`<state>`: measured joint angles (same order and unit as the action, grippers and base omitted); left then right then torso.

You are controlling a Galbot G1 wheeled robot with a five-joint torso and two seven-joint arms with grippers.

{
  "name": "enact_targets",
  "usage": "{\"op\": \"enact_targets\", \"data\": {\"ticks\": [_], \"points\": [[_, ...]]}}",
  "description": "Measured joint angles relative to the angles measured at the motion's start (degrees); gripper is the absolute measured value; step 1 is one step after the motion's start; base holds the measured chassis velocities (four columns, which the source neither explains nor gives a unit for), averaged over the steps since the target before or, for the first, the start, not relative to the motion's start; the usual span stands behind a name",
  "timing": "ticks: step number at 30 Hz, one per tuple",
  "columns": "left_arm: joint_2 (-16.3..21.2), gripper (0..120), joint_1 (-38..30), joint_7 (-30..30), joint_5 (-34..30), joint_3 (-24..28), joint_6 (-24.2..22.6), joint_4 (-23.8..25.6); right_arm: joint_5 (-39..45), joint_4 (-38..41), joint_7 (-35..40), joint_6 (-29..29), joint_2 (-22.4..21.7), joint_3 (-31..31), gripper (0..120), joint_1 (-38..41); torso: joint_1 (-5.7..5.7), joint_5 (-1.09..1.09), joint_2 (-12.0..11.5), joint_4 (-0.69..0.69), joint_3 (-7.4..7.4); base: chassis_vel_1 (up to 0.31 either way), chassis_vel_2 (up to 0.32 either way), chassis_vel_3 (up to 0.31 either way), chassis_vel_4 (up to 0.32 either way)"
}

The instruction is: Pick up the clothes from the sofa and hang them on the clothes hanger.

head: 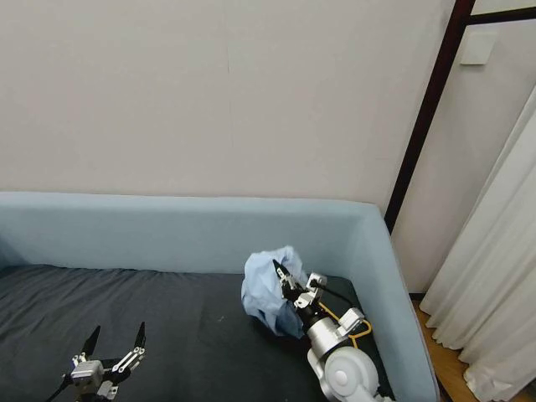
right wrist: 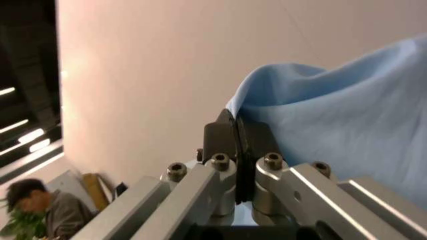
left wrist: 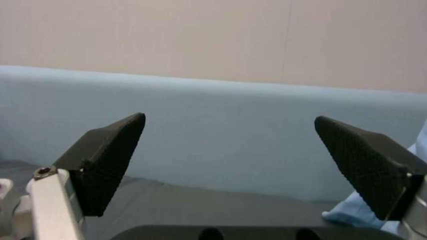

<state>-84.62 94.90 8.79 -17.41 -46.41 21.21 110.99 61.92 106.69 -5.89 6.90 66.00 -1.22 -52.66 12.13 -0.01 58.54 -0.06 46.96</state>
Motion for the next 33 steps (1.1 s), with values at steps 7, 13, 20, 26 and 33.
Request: {"op": "enact_targets", "data": {"ticks": [7, 13, 20, 26, 33], "points": [[-0.2, 100, 0.4, 0.0, 0.5, 0.0, 0.6, 0.2, 6.4, 1.8, -4.3, 1.2, -6.6, -0.5, 0, 11.8, 0.01, -0.02, 0.0, 0.00, 0.00, 0.000, 0.000, 0.000, 0.000], [-0.3, 100, 0.8, 0.1, 0.5, -0.6, 1.4, 0.2, 12.8, 1.3, -5.9, 1.0, -9.8, -1.0, 0, 18.7, 0.00, -0.01, 0.0, 0.00, 0.00, 0.000, 0.000, 0.000, 0.000], [-0.9, 100, 0.9, 0.2, 0.5, -1.0, 2.3, -0.2, 16.1, -4.1, -15.4, 1.1, -11.4, -5.0, 0, 24.0, 0.00, -0.01, 0.0, -0.02, 0.00, 0.000, 0.000, 0.000, 0.000], [-1.3, 100, 0.5, 0.2, 0.5, -1.4, 2.2, -0.6, 15.4, -10.8, -18.8, 2.6, -8.7, -10.9, 0, 31.6, 0.01, -0.02, 0.0, -0.01, 0.01, 0.000, 0.000, 0.000, 0.000], [-1.7, 100, 0.4, 0.2, 0.6, -1.9, 2.1, -1.2, 17.3, -11.8, -18.6, 3.1, -4.1, -14.8, 0, 39.0, 0.01, -0.05, 0.0, 0.03, 0.00, 0.000, 0.000, 0.000, 0.000]]}}
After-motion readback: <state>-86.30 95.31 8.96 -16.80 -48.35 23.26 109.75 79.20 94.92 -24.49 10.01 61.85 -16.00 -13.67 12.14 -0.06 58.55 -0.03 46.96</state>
